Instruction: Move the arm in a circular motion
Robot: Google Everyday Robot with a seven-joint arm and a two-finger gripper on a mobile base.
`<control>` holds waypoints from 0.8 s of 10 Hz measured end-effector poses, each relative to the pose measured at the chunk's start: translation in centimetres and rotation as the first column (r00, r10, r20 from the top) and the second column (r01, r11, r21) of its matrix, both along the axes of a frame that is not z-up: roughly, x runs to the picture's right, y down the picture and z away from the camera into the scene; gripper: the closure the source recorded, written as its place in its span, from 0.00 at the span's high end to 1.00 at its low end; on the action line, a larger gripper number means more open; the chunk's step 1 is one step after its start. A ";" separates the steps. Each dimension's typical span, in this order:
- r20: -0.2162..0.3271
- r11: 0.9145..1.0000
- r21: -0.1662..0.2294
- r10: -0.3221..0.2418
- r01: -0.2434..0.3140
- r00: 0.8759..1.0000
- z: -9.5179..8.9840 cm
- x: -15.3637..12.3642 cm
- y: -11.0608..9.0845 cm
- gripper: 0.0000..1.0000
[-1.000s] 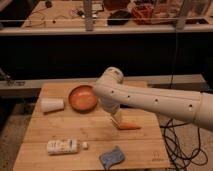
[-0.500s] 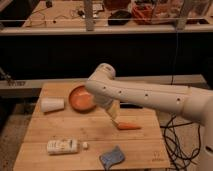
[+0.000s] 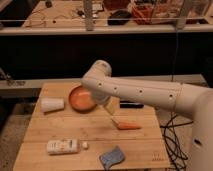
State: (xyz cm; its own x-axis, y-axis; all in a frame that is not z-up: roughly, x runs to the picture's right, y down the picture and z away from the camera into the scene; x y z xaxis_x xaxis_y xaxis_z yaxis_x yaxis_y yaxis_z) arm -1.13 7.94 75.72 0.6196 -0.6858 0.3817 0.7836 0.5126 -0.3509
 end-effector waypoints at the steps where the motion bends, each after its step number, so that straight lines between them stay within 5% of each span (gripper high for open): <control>1: 0.006 1.000 0.002 -0.007 0.007 1.000 0.4 -0.8 -0.2 0.80; 8: 0.013 1.000 0.015 -0.014 0.013 1.000 2.7 0.5 -2.1 0.76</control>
State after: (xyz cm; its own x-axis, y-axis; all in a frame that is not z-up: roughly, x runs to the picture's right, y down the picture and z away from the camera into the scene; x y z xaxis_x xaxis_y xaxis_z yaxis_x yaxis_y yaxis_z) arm -0.61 5.86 78.39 0.6050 -0.6998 0.3797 0.7952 0.5070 -0.3327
